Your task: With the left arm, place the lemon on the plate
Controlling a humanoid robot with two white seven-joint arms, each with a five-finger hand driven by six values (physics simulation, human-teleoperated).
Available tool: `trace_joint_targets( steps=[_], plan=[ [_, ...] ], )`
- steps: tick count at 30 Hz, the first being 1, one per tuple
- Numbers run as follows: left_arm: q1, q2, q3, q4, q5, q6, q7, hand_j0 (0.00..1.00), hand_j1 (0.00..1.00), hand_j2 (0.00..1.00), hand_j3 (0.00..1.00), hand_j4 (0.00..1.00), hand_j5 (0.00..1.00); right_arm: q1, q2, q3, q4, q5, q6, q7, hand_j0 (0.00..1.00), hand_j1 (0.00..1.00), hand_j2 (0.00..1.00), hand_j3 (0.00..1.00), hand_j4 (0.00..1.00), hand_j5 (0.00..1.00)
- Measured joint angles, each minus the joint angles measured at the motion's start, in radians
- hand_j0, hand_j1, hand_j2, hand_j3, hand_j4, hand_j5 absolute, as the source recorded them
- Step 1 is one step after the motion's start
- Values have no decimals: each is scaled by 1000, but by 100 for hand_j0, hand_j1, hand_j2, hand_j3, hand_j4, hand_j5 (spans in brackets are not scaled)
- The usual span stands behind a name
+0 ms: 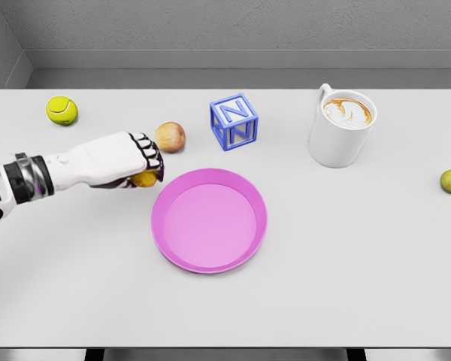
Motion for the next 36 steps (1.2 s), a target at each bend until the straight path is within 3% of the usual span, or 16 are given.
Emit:
trace_joint_targets(
  steps=[16,18,19,21,25,27,30,36],
  plan=[
    [-9,-113,-130,-68,-1,-1,-72,51,51,51,51,51,51,0,0,0,0,0,0,0,100,100,100,100,100,100],
    [-9,-121,-141,-74,0,-1,-77,68,68,68,68,68,68,0,0,0,0,0,0,0,100,100,100,100,100,100],
    [-25,-124,-143,-74,2,-1,-77,88,88,88,88,88,88,0,0,0,0,0,0,0,100,100,100,100,100,100],
    [-28,-127,-140,-74,13,0,-76,100,100,100,100,100,100,0,0,0,0,0,0,0,100,100,100,100,100,100],
    [-29,-126,-137,-72,36,0,-76,100,100,100,100,100,100,0,0,0,0,0,0,0,100,100,100,100,100,100],
    [-29,-114,-116,-70,44,0,-75,100,100,100,100,100,100,0,0,0,0,0,0,0,100,100,100,100,100,100],
    [-11,-56,-10,-52,71,0,-74,100,100,100,100,100,100,0,0,0,0,0,0,0,100,100,100,100,100,100],
    [29,61,120,72,183,0,-74,100,100,100,100,100,100,0,0,0,0,0,0,0,100,100,100,100,100,100]
  ],
)
